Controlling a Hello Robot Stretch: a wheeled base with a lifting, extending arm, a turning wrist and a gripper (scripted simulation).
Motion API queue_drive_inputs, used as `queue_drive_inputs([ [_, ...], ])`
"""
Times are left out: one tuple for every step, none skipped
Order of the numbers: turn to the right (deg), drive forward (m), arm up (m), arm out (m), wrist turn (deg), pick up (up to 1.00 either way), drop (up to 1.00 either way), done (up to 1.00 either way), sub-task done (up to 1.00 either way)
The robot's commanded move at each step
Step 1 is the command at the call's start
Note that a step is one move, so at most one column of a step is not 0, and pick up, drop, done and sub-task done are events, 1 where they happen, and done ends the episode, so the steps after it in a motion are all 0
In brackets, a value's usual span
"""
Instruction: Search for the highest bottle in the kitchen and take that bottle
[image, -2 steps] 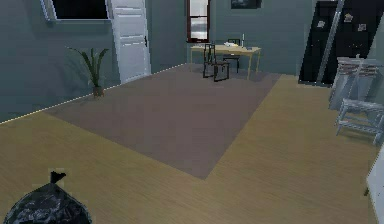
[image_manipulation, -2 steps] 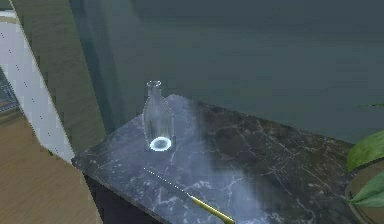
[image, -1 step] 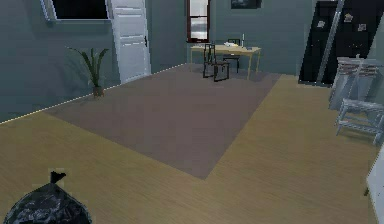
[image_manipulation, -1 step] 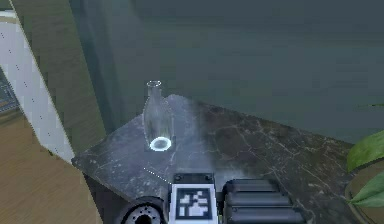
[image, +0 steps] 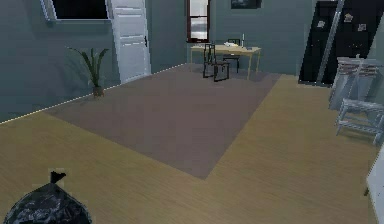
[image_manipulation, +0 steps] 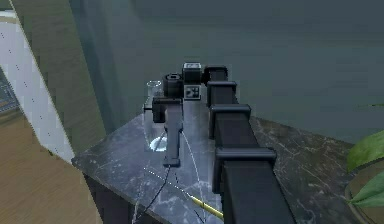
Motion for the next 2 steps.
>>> queue_drive_inputs([
  [0.0, 0.0, 0.0, 0.0, 45.0, 0.0, 0.0, 0.0, 0.0],
  [0.0, 0.0, 0.0, 0.0, 45.0, 0.0, 0.0, 0.0, 0.0],
])
